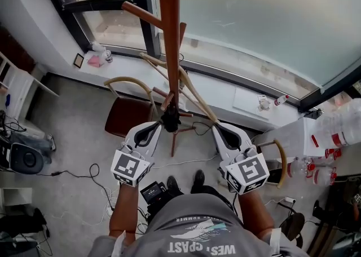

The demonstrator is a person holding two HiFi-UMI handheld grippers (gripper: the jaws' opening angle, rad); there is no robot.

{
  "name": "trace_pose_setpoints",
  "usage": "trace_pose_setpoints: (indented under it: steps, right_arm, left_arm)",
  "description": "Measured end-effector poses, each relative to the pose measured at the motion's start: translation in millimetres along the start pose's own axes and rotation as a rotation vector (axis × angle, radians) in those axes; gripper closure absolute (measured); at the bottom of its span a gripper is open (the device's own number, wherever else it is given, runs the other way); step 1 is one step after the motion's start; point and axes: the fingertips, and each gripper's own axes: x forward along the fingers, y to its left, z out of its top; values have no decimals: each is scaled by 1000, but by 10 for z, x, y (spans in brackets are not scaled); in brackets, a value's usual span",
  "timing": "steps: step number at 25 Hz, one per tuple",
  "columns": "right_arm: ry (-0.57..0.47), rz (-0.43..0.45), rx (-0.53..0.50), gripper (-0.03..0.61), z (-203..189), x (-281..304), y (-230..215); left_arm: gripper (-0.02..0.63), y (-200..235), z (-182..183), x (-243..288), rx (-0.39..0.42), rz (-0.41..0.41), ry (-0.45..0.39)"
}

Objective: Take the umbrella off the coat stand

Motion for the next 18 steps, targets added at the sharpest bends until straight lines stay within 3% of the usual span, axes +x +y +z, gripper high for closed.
trace_pose_setpoints:
  steps: [18]
  right_arm:
    - [47,40,11,577,-245,144,-86]
  left_arm:
    - [591,223,-609,461,-63,34,84]
